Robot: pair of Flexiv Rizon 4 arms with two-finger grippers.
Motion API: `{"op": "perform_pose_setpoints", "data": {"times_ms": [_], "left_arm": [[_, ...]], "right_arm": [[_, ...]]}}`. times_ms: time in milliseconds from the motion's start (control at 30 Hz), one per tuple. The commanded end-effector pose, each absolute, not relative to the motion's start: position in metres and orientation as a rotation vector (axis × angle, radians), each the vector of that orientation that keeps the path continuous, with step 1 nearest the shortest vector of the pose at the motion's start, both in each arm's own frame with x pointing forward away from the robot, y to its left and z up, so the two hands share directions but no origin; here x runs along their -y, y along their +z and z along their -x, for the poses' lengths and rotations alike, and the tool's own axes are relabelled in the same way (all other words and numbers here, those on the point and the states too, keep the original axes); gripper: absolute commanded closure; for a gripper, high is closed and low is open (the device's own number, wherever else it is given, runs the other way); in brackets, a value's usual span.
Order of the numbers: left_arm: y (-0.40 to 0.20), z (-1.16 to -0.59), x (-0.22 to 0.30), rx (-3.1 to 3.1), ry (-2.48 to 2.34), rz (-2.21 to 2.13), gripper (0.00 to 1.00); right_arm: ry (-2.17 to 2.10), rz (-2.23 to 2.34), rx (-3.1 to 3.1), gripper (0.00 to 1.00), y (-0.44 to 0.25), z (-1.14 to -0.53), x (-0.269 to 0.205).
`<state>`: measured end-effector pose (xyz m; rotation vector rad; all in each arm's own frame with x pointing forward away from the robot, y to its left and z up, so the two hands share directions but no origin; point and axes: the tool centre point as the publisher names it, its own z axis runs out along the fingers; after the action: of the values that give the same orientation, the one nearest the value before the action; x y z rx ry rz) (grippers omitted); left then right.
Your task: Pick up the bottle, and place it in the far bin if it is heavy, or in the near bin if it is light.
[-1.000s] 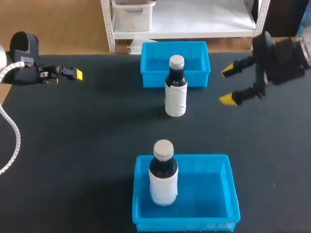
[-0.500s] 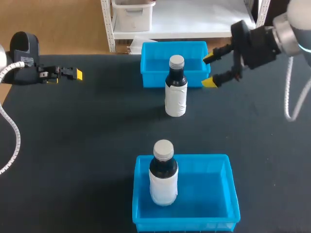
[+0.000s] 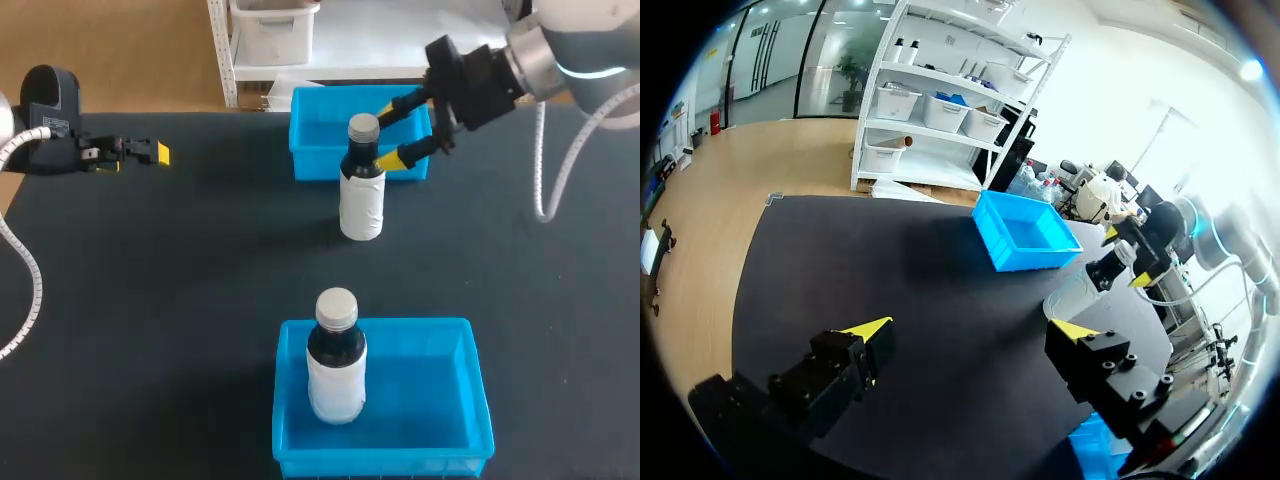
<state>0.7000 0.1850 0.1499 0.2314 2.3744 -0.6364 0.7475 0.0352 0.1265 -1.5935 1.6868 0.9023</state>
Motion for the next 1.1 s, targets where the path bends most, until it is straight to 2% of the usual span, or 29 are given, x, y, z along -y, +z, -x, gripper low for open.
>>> {"op": "perform_pose_setpoints", "data": {"times_ms": [33,833,1000,1100], "left_arm": [[0.15,-0.7,-0.185,-2.374,-0.636,-0.231,0.0],[0.15,-0.7,-0.185,-2.374,-0.636,-0.231,0.0],[0.15,-0.7,-0.185,-2.374,-0.636,-0.231,0.0],[0.15,-0.7,-0.185,-2.374,-0.636,-0.231,0.0]], "right_arm": [[0.918,1.602,-1.684,0.0,0.121,-0.75,-0.046],[0.944,1.593,-1.68,0.0,0.117,-0.748,-0.063],[0.95,1.595,-1.676,0.14,0.116,-0.746,-0.064],[0.953,1.596,-1.674,0.28,0.115,-0.745,-0.064]]}}
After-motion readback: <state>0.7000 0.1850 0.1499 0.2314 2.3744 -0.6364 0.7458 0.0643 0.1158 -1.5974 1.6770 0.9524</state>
